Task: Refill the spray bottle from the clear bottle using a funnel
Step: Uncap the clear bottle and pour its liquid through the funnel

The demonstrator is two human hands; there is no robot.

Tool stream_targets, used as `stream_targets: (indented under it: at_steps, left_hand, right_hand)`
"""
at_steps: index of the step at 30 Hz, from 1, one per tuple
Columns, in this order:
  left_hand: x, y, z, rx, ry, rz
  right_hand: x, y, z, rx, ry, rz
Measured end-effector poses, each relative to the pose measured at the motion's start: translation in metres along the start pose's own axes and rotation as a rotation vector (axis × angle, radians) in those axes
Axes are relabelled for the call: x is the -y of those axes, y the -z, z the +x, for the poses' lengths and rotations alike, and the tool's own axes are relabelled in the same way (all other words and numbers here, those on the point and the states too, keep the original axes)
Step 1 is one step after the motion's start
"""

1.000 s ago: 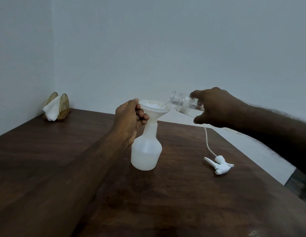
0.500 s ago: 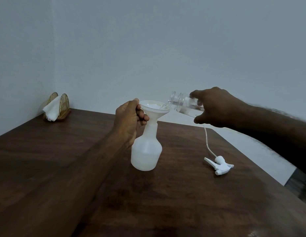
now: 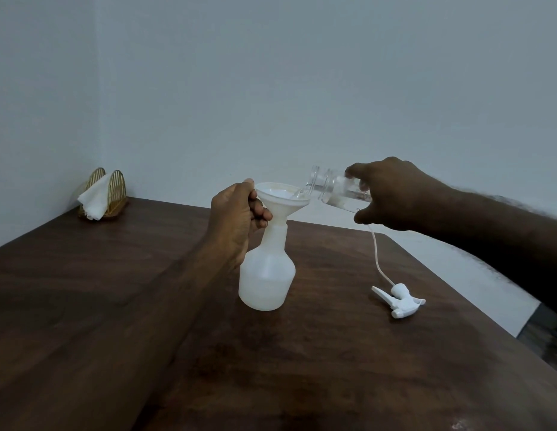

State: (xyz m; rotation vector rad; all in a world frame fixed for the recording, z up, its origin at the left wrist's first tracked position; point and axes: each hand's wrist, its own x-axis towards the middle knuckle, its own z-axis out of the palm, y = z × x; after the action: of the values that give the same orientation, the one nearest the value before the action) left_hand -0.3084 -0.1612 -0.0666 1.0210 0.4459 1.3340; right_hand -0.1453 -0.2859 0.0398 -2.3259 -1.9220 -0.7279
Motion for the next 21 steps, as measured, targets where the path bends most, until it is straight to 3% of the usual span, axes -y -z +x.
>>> stream_targets:
  at_steps: [21]
  left_hand:
    - [0.0013, 0.0006, -0.0016, -0.002, -0.016, 0.017]
  right_hand:
    - [-0.0022, -0.0013, 0.0013, -0.013, 0.014, -0.012]
